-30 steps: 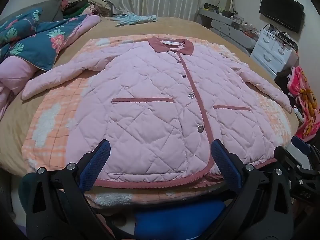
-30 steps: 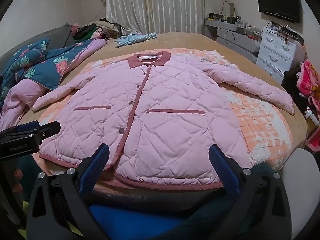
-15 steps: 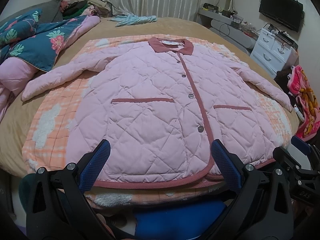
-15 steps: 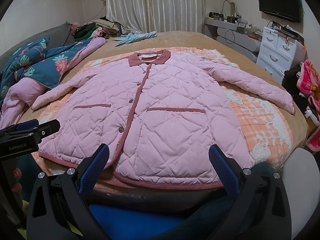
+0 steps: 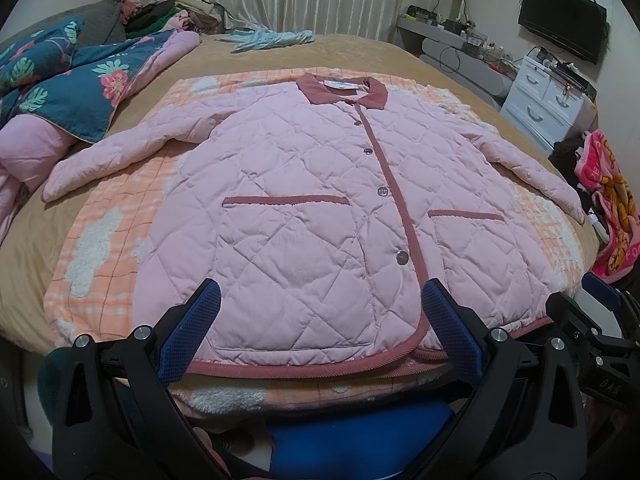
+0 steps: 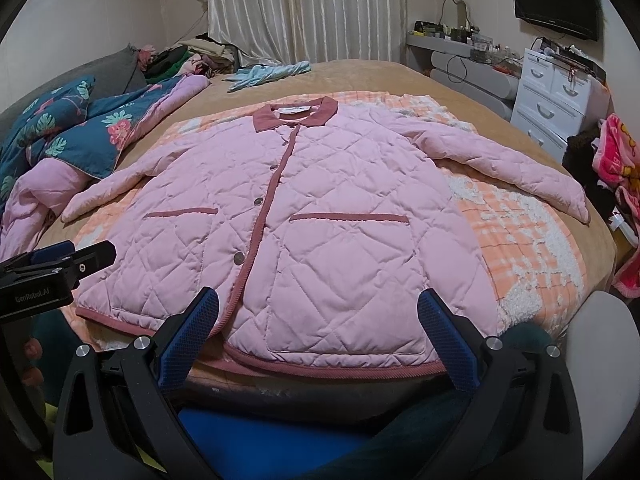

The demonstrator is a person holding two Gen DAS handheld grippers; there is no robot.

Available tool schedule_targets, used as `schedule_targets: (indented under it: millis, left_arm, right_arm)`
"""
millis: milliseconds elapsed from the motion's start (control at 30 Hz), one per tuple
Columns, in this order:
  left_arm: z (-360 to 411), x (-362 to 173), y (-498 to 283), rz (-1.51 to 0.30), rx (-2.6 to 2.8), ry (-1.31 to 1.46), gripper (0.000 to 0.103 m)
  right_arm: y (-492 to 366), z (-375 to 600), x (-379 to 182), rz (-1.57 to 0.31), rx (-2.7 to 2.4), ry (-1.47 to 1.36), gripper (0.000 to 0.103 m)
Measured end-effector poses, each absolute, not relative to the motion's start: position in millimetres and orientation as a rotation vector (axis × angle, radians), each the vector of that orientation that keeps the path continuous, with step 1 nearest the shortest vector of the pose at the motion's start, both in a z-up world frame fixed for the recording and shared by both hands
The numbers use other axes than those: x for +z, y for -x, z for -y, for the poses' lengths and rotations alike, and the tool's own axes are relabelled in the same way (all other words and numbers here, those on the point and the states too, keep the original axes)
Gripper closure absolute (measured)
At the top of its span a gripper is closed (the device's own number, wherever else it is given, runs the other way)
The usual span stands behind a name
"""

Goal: Fold large clothes

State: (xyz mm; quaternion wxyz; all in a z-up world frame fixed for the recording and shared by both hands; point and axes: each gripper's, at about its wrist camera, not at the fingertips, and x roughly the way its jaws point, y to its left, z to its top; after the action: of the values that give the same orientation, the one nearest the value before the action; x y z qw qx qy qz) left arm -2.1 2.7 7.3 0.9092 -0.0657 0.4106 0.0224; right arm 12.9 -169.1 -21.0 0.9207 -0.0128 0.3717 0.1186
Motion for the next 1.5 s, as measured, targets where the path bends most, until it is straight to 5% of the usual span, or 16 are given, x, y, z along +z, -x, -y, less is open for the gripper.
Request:
schedule_targets:
  millis: [1500]
  left_arm:
    - [-16.8, 18.8, -70.3, -0.851, 0.027, 0.137, 0.009]
  right_arm:
    - [-91.6, 151.9, 11.5, -0.724, 0.269, 0.008, 0.004]
